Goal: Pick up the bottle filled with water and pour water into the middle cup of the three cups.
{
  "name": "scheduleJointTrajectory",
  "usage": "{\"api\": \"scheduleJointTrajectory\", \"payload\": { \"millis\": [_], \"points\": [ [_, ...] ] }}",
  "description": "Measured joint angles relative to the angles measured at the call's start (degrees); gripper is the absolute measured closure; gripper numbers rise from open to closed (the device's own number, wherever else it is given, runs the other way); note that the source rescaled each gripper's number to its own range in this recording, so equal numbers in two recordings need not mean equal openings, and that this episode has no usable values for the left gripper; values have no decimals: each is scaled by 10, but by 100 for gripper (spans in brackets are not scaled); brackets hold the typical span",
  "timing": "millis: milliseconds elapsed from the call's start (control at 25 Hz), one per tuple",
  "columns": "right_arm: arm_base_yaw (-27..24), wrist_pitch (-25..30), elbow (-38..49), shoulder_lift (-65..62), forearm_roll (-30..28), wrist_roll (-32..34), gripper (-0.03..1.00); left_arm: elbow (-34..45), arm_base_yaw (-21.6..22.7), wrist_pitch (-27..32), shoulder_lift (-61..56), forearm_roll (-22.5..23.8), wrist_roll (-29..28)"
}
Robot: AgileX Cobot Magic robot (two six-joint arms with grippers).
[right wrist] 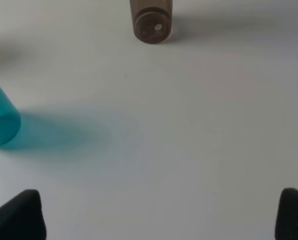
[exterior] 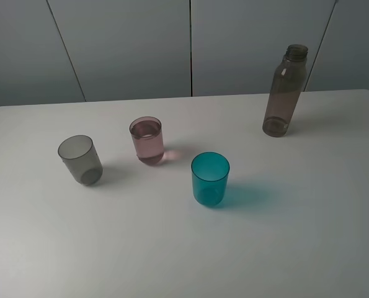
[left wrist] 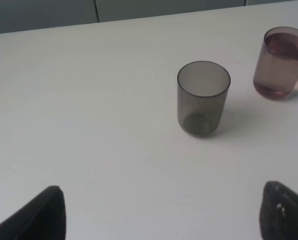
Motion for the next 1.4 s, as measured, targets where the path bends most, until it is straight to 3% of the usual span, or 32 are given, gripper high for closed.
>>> {"api": "scheduleJointTrajectory", "payload": {
  "millis": [440, 1400],
  "points": [
    [-22, -12, 46, -161, 9, -4, -2, 0, 0, 0, 0, 0, 2],
    [-33, -12, 46, -168, 9, -5, -2, 0, 0, 0, 0, 0, 0]
  ]
}}
